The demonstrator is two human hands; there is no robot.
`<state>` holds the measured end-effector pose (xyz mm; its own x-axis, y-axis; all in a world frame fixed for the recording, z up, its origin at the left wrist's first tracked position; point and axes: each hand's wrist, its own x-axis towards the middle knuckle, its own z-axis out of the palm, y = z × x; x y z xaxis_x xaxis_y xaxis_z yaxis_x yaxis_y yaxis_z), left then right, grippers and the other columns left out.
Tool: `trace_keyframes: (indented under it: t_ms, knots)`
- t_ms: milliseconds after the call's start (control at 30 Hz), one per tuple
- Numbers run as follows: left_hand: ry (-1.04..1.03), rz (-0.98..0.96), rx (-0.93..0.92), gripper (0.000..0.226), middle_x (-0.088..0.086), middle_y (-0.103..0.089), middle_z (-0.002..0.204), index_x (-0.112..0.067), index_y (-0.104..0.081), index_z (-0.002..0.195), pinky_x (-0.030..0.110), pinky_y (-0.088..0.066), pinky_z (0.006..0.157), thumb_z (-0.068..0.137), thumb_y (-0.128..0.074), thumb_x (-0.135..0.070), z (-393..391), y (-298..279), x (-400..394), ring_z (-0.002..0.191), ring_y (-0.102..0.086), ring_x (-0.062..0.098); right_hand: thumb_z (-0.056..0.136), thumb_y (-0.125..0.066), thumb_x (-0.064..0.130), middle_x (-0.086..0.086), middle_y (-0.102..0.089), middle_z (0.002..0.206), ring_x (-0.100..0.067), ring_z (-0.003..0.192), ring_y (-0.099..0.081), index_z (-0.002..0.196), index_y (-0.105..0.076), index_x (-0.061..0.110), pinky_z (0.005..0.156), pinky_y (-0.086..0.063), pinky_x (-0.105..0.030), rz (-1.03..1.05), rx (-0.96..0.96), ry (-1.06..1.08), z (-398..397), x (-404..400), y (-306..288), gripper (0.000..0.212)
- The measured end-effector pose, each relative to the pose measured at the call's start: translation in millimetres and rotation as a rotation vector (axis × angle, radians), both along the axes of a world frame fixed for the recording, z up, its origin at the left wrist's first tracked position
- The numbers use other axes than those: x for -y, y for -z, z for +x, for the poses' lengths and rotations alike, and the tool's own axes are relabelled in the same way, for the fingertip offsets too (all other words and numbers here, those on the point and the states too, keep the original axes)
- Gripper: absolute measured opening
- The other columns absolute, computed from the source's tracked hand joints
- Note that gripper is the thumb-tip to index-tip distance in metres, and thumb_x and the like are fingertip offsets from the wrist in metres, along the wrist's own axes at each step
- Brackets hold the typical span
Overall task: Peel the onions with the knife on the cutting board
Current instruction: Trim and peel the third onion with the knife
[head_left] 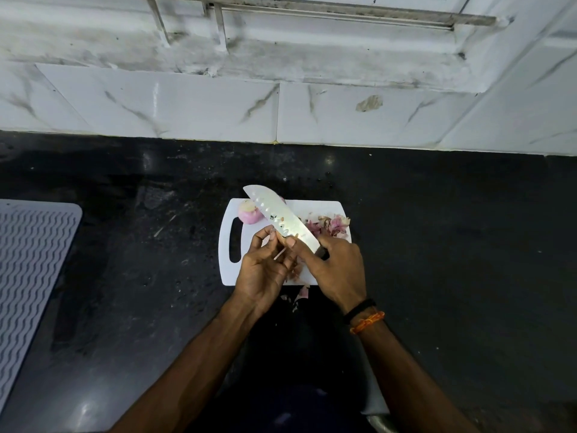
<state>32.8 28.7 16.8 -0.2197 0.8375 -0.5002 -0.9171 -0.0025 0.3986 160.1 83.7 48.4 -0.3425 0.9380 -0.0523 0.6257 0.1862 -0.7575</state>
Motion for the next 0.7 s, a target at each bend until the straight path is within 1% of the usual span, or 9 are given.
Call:
trace_keyframes:
  t_ms: [100,167,300,400,467,533,567,633,700]
  knots:
    - [0.01,0.027,-0.035,0.031,0.015,-0.068,0.121,-0.011,-0.059,0.118,0.041,-0.056,0.097,0.088,-0.057,-0.005,-2.7,-6.8,0.0,0.112,-0.067,0.029,0.081,-0.063,0.072,0.007,-0.069,0.065,-0.008,0.063,-0.066,0.081,-0.076,0.021,0.056,-0.054,-0.037,-0.078,-0.098,0.059,3.6,-2.2,0.9,0.053]
    - [0.016,0.025,-0.073,0.031,0.015,-0.069,0.12,-0.01,-0.06,0.119,0.036,-0.058,0.09,0.088,-0.059,-0.005,-5.0,-7.6,-0.5,0.112,-0.068,0.027,0.079,-0.063,0.075,0.004,-0.071,0.066,-0.013,0.062,-0.068,0.081,-0.076,0.021,0.057,-0.056,-0.046,-0.139,-0.144,0.087,7.5,-4.5,1.4,0.055]
    - [0.004,0.011,-0.107,0.036,0.014,-0.071,0.115,-0.009,-0.06,0.122,0.037,-0.057,0.091,0.088,-0.06,0.0,-5.5,-5.4,-0.9,0.114,-0.066,0.03,0.078,-0.066,0.072,0.003,-0.075,0.072,-0.018,0.069,-0.072,0.088,-0.078,0.019,0.062,-0.058,-0.051,-0.232,-0.213,0.12,16.7,-7.2,3.7,0.055]
    - [0.004,-0.008,-0.096,0.037,0.013,-0.073,0.109,-0.009,-0.06,0.125,0.039,-0.057,0.093,0.089,-0.06,0.001,-4.2,-5.6,-1.5,0.109,-0.068,0.029,0.073,-0.069,0.075,-0.006,-0.075,0.075,-0.028,0.072,-0.074,0.082,-0.077,0.014,0.064,-0.059,-0.055,-0.314,-0.273,0.201,20.4,-8.2,7.2,0.062]
    - [-0.009,-0.017,-0.1,0.036,0.013,-0.072,0.108,-0.007,-0.061,0.123,0.039,-0.056,0.095,0.088,-0.063,-0.004,-4.1,-6.3,-1.7,0.107,-0.068,0.027,0.073,-0.071,0.073,-0.009,-0.076,0.077,-0.032,0.074,-0.074,0.082,-0.076,0.01,0.067,-0.059,-0.057,-0.359,-0.306,0.234,21.4,-8.3,8.2,0.064]
    - [-0.023,-0.028,-0.097,0.035,0.017,-0.069,0.116,-0.006,-0.062,0.121,0.041,-0.054,0.098,0.087,-0.066,-0.011,-5.3,-7.2,-1.6,0.114,-0.065,0.031,0.073,-0.072,0.07,-0.007,-0.076,0.078,-0.029,0.074,-0.075,0.084,-0.077,0.012,0.068,-0.061,-0.054,-0.392,-0.315,0.265,21.2,-7.4,5.8,0.06]
    - [-0.029,-0.038,-0.084,0.038,0.019,-0.067,0.12,-0.005,-0.063,0.122,0.044,-0.052,0.101,0.086,-0.067,-0.015,-5.5,-8.0,-1.5,0.118,-0.063,0.034,0.075,-0.072,0.068,-0.005,-0.076,0.075,-0.024,0.07,-0.074,0.081,-0.077,0.012,0.064,-0.062,-0.048,-0.384,-0.303,0.281,21.4,-7.6,3.8,0.056]
    - [-0.042,-0.061,-0.047,0.041,0.021,-0.067,0.123,-0.004,-0.064,0.124,0.048,-0.049,0.105,0.086,-0.068,-0.02,-6.1,-7.7,-1.0,0.122,-0.061,0.038,0.082,-0.073,0.058,-0.003,-0.069,0.067,-0.007,0.055,-0.066,0.074,-0.073,0.009,0.048,-0.054,-0.028,-0.345,-0.279,0.304,22.4,-8.5,-0.7,0.049]
    - [-0.036,-0.074,-0.042,0.029,0.02,-0.067,0.122,-0.006,-0.069,0.118,0.049,-0.049,0.105,0.092,-0.064,-0.016,-6.3,-7.9,-1.1,0.122,-0.061,0.039,0.085,-0.074,0.049,-0.004,-0.06,0.061,0.0,0.043,-0.054,0.07,-0.068,0.003,0.04,-0.041,-0.013,-0.314,-0.228,0.311,24.3,-10.9,-2.0,0.048]
